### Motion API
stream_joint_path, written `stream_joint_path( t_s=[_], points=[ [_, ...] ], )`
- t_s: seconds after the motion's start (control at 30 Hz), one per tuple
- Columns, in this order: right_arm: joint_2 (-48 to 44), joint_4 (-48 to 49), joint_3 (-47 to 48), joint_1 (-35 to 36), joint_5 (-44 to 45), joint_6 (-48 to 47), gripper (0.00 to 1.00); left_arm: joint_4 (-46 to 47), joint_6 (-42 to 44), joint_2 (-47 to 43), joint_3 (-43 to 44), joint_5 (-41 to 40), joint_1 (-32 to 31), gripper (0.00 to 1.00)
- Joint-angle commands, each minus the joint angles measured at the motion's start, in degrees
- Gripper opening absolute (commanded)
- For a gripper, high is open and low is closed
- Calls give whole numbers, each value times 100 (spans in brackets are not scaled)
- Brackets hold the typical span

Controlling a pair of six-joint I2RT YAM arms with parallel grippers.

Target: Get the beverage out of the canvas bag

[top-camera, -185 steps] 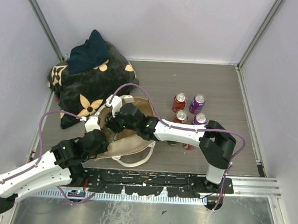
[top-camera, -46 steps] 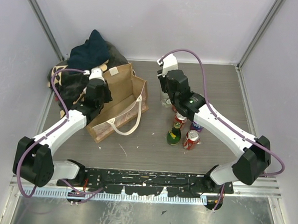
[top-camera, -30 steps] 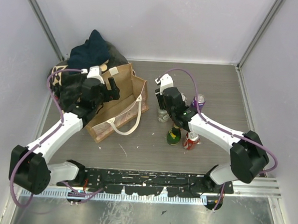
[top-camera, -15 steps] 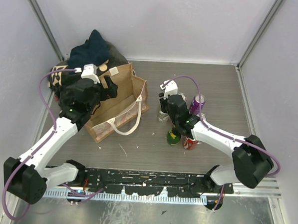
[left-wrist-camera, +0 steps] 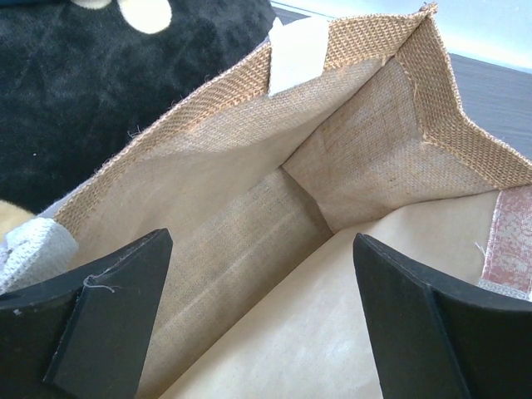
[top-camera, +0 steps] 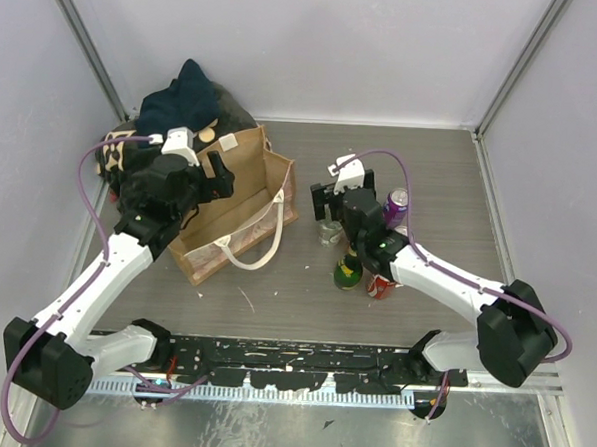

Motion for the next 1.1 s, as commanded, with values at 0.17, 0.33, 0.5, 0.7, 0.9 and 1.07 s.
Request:
stream_joint_path(
  t_s=[0.17,0.33,0.5,0.7,0.9,1.07],
  points=[
    [-544,260,624,7,957,-237,100,-378,296,-404,393,-384,18,98],
    [-776,-42,832,-647,1170,-236,100,-516,606,-690,444,-577,9,98],
    [-1110,-720,883,-2374,335,666,100,-648,871,-1053,461,-756,13,98],
    [-1208,-1373,994,-4364,-149,1421,100,-883,1193,-1494,467,-1523,16,98],
    [-1264,-2334,914,-6122,-93,2364,100,-1063,1508,-1991,268,-2106,13,98],
    [-1600,-2550,700,-6208,446,2469,100,-1256,1558,-2396,140,-2315,13,98]
  ],
)
